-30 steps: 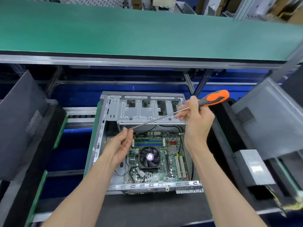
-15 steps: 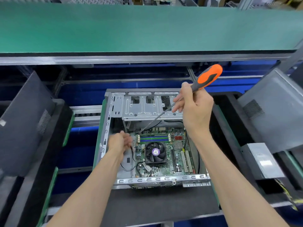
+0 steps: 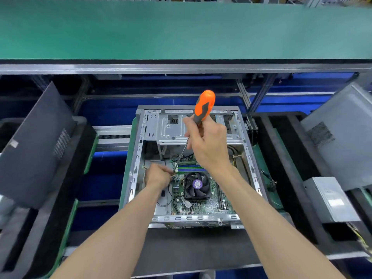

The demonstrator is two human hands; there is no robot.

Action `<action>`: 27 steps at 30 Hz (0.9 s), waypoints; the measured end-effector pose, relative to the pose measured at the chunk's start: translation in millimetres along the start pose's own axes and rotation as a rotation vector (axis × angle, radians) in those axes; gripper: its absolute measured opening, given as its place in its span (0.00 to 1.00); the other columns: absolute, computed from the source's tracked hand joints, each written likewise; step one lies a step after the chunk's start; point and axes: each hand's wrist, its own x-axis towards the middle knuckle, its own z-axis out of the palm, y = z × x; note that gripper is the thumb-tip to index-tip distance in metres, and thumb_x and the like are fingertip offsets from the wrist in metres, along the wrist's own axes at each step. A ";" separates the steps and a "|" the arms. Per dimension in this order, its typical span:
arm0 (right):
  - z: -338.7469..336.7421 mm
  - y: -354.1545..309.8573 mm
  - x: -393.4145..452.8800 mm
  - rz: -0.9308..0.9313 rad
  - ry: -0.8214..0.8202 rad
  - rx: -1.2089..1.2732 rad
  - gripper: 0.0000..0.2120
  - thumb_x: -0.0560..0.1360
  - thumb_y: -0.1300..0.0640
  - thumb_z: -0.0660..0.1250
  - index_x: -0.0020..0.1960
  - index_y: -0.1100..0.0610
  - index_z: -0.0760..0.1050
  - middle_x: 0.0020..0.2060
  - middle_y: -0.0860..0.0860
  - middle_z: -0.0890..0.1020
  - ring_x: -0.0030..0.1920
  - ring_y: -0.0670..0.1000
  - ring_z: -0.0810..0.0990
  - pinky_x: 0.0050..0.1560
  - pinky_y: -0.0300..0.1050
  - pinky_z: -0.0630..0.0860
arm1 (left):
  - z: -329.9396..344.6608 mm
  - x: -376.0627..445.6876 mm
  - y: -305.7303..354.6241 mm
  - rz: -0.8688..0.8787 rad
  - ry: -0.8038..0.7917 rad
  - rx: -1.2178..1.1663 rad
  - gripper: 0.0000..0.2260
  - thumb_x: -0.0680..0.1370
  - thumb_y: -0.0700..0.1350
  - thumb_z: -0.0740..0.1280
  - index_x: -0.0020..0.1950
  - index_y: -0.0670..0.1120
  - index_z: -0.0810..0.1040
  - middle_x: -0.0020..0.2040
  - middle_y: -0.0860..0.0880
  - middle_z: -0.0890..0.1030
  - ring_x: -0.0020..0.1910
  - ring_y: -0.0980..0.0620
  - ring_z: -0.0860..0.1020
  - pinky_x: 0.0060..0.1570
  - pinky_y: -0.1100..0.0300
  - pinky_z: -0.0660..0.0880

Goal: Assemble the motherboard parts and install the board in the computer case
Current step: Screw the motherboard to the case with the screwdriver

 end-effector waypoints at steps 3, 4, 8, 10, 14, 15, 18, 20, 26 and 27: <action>1.3 3.3 -1.4 0.017 0.006 0.006 0.15 0.81 0.49 0.61 0.43 0.60 0.73 0.25 0.57 0.76 0.25 0.58 0.76 0.30 0.58 0.72 | -1.4 -0.5 0.1 -0.019 -0.006 -0.026 0.14 0.74 0.32 0.71 0.37 0.51 0.84 0.36 0.56 0.80 0.36 0.58 0.79 0.34 0.66 0.73; 2.0 4.2 -2.5 0.019 0.004 0.007 0.15 0.81 0.49 0.61 0.43 0.60 0.73 0.25 0.57 0.76 0.25 0.58 0.76 0.30 0.58 0.72 | -2.0 -0.4 0.3 -0.018 -0.004 -0.031 0.14 0.74 0.32 0.71 0.37 0.50 0.84 0.35 0.56 0.80 0.35 0.59 0.78 0.32 0.67 0.72; 6.4 7.8 -5.9 0.018 -0.019 -0.015 0.14 0.82 0.50 0.61 0.44 0.59 0.73 0.25 0.57 0.76 0.26 0.58 0.77 0.32 0.57 0.73 | -1.4 1.0 0.7 0.009 -0.027 -0.016 0.15 0.75 0.31 0.70 0.38 0.51 0.84 0.38 0.55 0.80 0.37 0.58 0.78 0.32 0.67 0.72; 8.4 9.1 -6.0 0.019 -0.031 -0.030 0.13 0.82 0.51 0.61 0.45 0.59 0.72 0.25 0.57 0.76 0.26 0.58 0.77 0.32 0.57 0.74 | -0.5 1.2 0.5 0.028 -0.027 0.006 0.16 0.75 0.31 0.70 0.38 0.51 0.84 0.40 0.53 0.81 0.39 0.57 0.78 0.37 0.66 0.73; 10.7 10.4 -5.9 0.004 -0.057 -0.058 0.11 0.82 0.53 0.63 0.45 0.59 0.73 0.24 0.56 0.76 0.26 0.57 0.77 0.33 0.56 0.74 | -0.9 1.0 -0.9 0.073 -0.008 0.048 0.17 0.75 0.31 0.68 0.36 0.52 0.84 0.43 0.52 0.80 0.41 0.55 0.77 0.42 0.64 0.73; 11.4 10.4 -6.4 0.001 -0.068 -0.064 0.11 0.82 0.53 0.63 0.45 0.60 0.73 0.24 0.56 0.76 0.26 0.57 0.77 0.33 0.56 0.74 | -1.0 0.9 -1.1 0.083 -0.007 0.057 0.17 0.75 0.32 0.67 0.36 0.52 0.84 0.43 0.51 0.80 0.42 0.54 0.78 0.42 0.64 0.74; 13.5 8.8 -6.9 0.000 -0.111 -0.059 0.11 0.82 0.54 0.63 0.46 0.61 0.74 0.25 0.57 0.76 0.27 0.58 0.77 0.33 0.57 0.74 | -1.2 0.3 -0.8 0.094 -0.003 0.076 0.16 0.75 0.32 0.66 0.37 0.51 0.85 0.44 0.50 0.81 0.43 0.51 0.79 0.46 0.62 0.77; 14.7 5.6 -4.4 0.002 -0.149 -0.047 0.11 0.81 0.53 0.64 0.46 0.61 0.74 0.25 0.57 0.77 0.28 0.59 0.78 0.35 0.57 0.74 | -1.6 0.1 -0.4 0.098 -0.004 0.086 0.15 0.75 0.32 0.67 0.36 0.51 0.84 0.42 0.51 0.81 0.43 0.52 0.79 0.46 0.62 0.77; 16.9 -3.3 5.1 -0.031 -0.213 -0.048 0.14 0.78 0.52 0.70 0.41 0.61 0.73 0.24 0.54 0.76 0.29 0.44 0.82 0.32 0.46 0.75 | -1.1 0.9 0.0 0.115 0.026 0.122 0.11 0.74 0.36 0.71 0.36 0.50 0.85 0.42 0.51 0.83 0.41 0.51 0.80 0.46 0.60 0.78; 18.0 -3.3 4.9 -0.048 -0.185 -0.061 0.15 0.77 0.52 0.72 0.40 0.61 0.73 0.24 0.53 0.75 0.29 0.44 0.83 0.31 0.44 0.74 | -0.8 1.3 0.0 0.119 0.029 0.123 0.10 0.74 0.37 0.72 0.36 0.50 0.84 0.42 0.51 0.84 0.42 0.52 0.79 0.46 0.61 0.77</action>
